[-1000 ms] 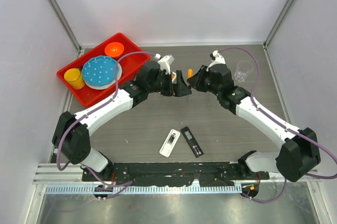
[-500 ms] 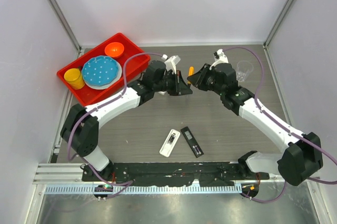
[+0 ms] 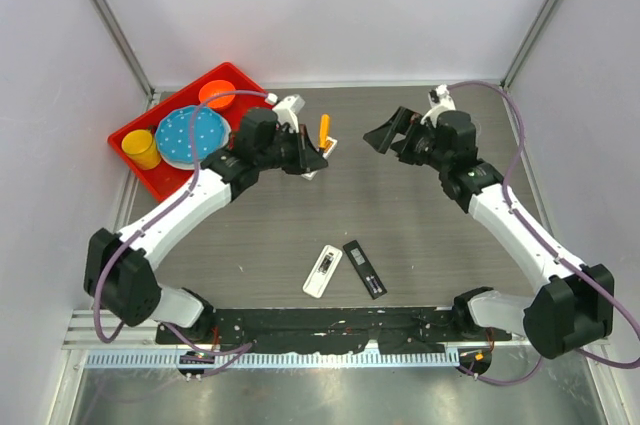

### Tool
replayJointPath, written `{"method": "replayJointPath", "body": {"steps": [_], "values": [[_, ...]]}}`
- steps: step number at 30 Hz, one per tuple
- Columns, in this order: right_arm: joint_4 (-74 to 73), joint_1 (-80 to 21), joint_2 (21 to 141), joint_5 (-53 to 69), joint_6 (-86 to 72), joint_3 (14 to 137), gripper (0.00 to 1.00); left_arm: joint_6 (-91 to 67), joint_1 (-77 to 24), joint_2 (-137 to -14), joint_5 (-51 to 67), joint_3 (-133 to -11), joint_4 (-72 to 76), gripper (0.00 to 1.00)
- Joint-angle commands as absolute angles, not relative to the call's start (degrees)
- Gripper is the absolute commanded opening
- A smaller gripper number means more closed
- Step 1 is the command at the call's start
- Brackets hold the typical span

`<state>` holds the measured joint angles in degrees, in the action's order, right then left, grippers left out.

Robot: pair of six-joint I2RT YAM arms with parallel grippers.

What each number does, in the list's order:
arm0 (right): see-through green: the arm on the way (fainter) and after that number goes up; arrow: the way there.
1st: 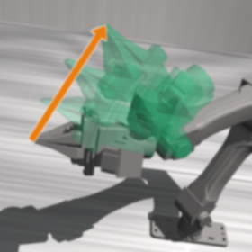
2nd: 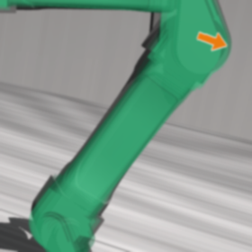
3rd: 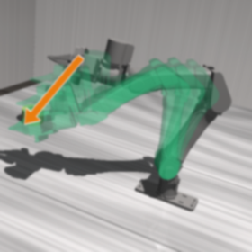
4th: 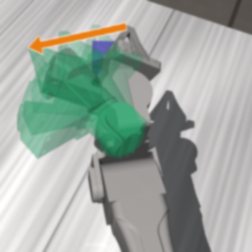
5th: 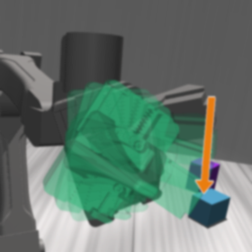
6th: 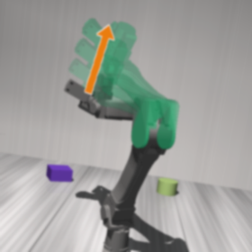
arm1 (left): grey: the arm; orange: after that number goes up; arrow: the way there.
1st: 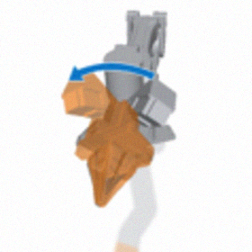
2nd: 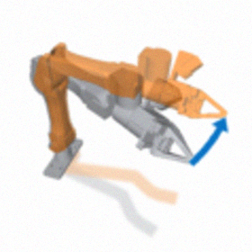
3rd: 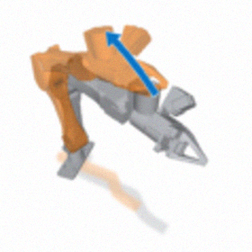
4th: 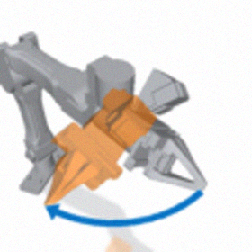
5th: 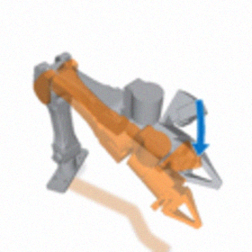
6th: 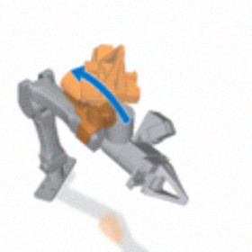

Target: Unload the batteries from the remote control

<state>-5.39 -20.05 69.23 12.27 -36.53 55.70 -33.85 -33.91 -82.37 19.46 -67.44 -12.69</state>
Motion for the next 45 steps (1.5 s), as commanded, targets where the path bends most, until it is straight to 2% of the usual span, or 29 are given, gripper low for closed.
{"method": "replayJointPath", "body": {"steps": [1, 6, 11, 13, 19, 20, 24, 27, 28, 30, 31, 32, 33, 35, 36, 38, 39, 41, 45], "values": [[-0.3, -16.5, 67.2, 24.8, -34.8, 57.3, 1.0, -28.7, -32.6, -76.5, 22.8, -66.8, -17.7, 0.0], [12.7, -16.4, 68.6, 40.3, -41.4, 55.3, 0.99, -26.0, -32.4, -73.7, 35.0, -66.5, -16.4, 0.0], [38.7, -16.9, 70.0, 48.2, -55.8, 50.1, 0.99, -28.9, -32.4, -72.4, 45.7, -65.0, -8.4, 0.0], [41.4, -17.6, 70.7, 49.3, -57.1, 50.1, 0.98, -31.8, -32.4, -72.2, 47.7, -63.8, -3.2, 0.0], [43.6, -20.9, 71.6, 50.3, -57.4, 51.4, 0.81, -34.2, -32.4, -72.2, 51.3, -63.4, 1.1, 0.0], [43.1, -21.9, 72.2, 50.1, -56.9, 51.7, 0.76, -34.3, -32.4, -72.2, 51.4, -63.3, 1.3, 0.0], [35.9, -23.3, 73.2, 49.5, -52.4, 54.6, 0.67, -34.7, -32.4, -72.7, 52.8, -64.1, 1.4, 0.0], [39.0, -23.6, 73.8, 48.9, -54.3, 54.5, 0.42, -34.3, -32.4, -72.7, 53.1, -64.5, 0.7, 0.0], [40.1, -23.6, 73.9, 48.7, -55.2, 54.4, 0.26, -34.0, -32.4, -72.5, 53.0, -64.3, 0.5, 0.0], [41.4, -23.6, 73.9, 48.4, -56.4, 54.2, 0.12, -32.7, -32.4, -71.9, 52.2, -64.1, -1.4, 0.0], [41.2, -23.7, 73.8, 48.3, -56.4, 54.2, 0.01, -32.3, -32.4, -71.6, 51.8, -64.0, -2.1, 0.0], [41.0, -23.6, 73.7, 48.0, -56.3, 54.2, 0.01, -31.5, -32.4, -71.4, 51.4, -63.9, -2.7, 0.02], [40.0, -23.6, 73.5, 47.8, -55.8, 54.3, 0.01, -30.9, -32.4, -71.1, 50.1, -63.9, -4.2, 0.21], [34.5, -23.6, 73.0, 45.5, -54.5, 54.7, 0.01, -29.9, -32.4, -70.1, 48.7, -63.9, -5.8, 0.42], [30.9, -23.6, 72.6, 43.6, -51.6, 55.5, 0.01, -28.6, -32.4, -69.6, 47.6, -64.0, -7.5, 0.56], [20.5, -23.7, 70.8, 37.3, -47.5, 56.9, 0.01, -27.3, -32.4, -68.5, 44.6, -64.2, -9.4, 0.65], [11.4, -23.6, 70.0, 31.1, -45.2, 58.1, 0.01, -26.0, -32.4, -68.0, 43.6, -64.3, -11.0, 0.74], [6.8, -23.7, 68.6, 27.4, -44.1, 58.4, 0.01, -25.2, -32.4, -67.2, 41.3, -64.3, -11.9, 0.81], [2.6, -23.9, 66.7, 24.6, -44.7, 57.5, 0.01, -24.5, -32.4, -68.5, 39.2, -65.0, -11.5, 0.85]]}}
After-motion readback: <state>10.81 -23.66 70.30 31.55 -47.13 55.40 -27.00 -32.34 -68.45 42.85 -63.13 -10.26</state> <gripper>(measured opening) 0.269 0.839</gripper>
